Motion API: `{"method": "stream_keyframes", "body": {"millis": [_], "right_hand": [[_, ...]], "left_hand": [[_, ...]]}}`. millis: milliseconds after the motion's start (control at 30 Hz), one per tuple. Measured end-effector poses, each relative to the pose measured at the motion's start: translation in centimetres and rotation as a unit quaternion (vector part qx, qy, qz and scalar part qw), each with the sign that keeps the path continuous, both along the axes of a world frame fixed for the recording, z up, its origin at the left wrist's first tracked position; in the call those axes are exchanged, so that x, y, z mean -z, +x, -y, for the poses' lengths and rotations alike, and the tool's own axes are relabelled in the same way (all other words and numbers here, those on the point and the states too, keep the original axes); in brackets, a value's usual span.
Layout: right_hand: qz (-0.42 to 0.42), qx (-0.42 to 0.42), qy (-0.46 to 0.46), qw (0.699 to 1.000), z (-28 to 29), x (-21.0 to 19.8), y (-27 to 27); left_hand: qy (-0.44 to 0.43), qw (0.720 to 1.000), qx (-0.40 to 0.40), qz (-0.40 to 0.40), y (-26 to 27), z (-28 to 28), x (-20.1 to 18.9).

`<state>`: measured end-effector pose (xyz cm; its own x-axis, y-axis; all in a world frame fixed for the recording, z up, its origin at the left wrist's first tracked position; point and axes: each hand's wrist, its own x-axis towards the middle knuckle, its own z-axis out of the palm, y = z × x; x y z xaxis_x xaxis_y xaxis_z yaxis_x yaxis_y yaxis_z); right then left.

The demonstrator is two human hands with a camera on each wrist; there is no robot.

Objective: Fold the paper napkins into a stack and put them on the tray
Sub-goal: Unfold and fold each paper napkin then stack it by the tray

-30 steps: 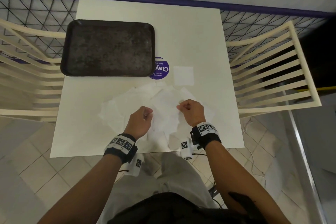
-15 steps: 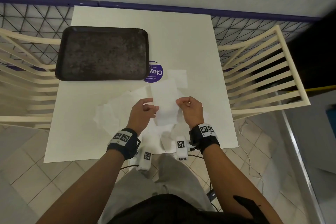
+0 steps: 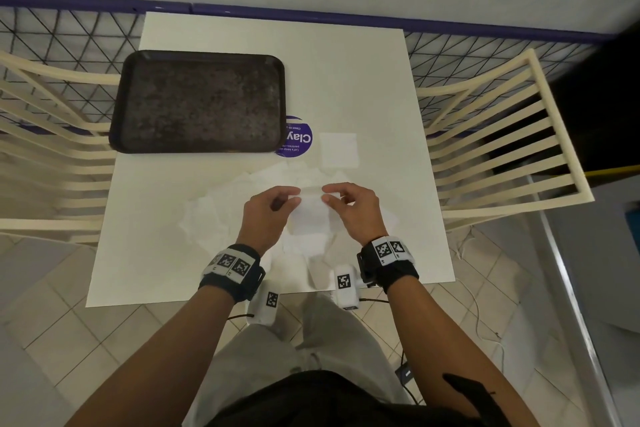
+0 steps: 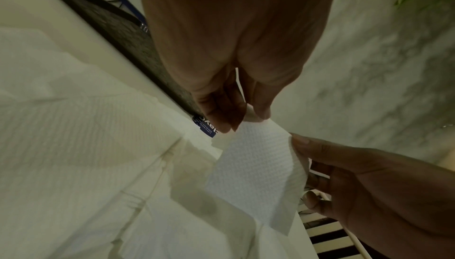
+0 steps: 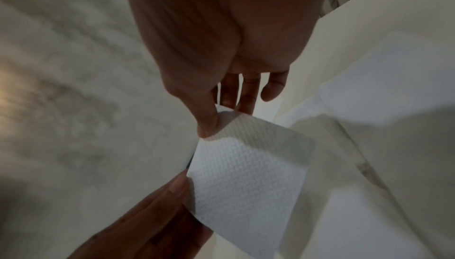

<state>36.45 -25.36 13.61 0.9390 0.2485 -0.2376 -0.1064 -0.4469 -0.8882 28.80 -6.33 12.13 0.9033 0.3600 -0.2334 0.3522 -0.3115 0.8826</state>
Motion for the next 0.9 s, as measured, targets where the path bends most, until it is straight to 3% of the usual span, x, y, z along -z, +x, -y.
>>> {"method": "stream_keyframes", "body": {"millis": [300,533,667,800,900], "right_hand": [[0.045,-0.018,-0.086,0.995,-0.5,-0.4,-0.1],[0.108,-0.124,-0.214,0.963,-2.7,-1.4,-0.2],[0.073,-0.115,-0.185,0.973,-2.9,-1.9,0.0],[0.022,-0.041,-0.071,0.996,-1.6,-1.6,0.6],[0.004,-0.027,-0.035,0.999,-1.6,-2.0,0.6]], "left_hand": [[0.067,0.998,-0.005,0.022,0.4,-0.2,-0.1],[0.105,0.988,0.06,0.096,0.5,-0.3,0.2],[0.074,0.994,0.044,0.072,0.5,-0.5,-0.2],[0.071,0.997,0.01,0.032,0.5,-1.0,-0.3],[0.077,0.997,0.0,0.019,0.8,-0.8,-0.6]]}}
